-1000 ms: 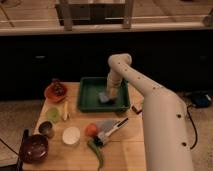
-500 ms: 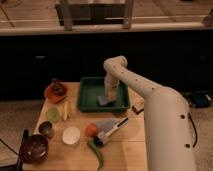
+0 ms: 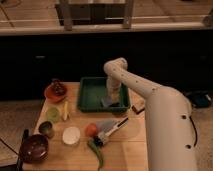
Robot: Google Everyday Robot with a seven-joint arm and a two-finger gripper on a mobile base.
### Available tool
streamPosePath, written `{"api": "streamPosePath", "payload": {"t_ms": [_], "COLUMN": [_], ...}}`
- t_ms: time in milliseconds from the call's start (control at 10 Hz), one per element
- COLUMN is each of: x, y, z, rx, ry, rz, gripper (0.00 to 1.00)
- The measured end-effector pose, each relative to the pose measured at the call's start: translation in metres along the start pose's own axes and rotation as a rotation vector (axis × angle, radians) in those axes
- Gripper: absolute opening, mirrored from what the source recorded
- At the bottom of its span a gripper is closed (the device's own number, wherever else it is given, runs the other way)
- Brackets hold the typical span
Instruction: Wipe tray with sponge
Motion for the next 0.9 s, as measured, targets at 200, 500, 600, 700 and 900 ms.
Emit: {"api": "streamPosePath", "payload": {"t_ms": [200, 500, 600, 700, 900], "x": [0.010, 0.008, 0.003, -0.002, -0.037], "y": [-0.008, -0.033, -0.039, -0.041, -0.043], "z": [-0.003, -0.008, -0.010, -0.010, -0.011], "rx": [0.004, 0.015, 0.018, 0.018, 0.019], "ry": [0.014, 0.033, 0.033, 0.034, 0.011], "rz": [0.024, 0.027, 0.014, 0.000, -0.075], "gripper": [0.00, 0.00, 0.00, 0.00, 0.00]}}
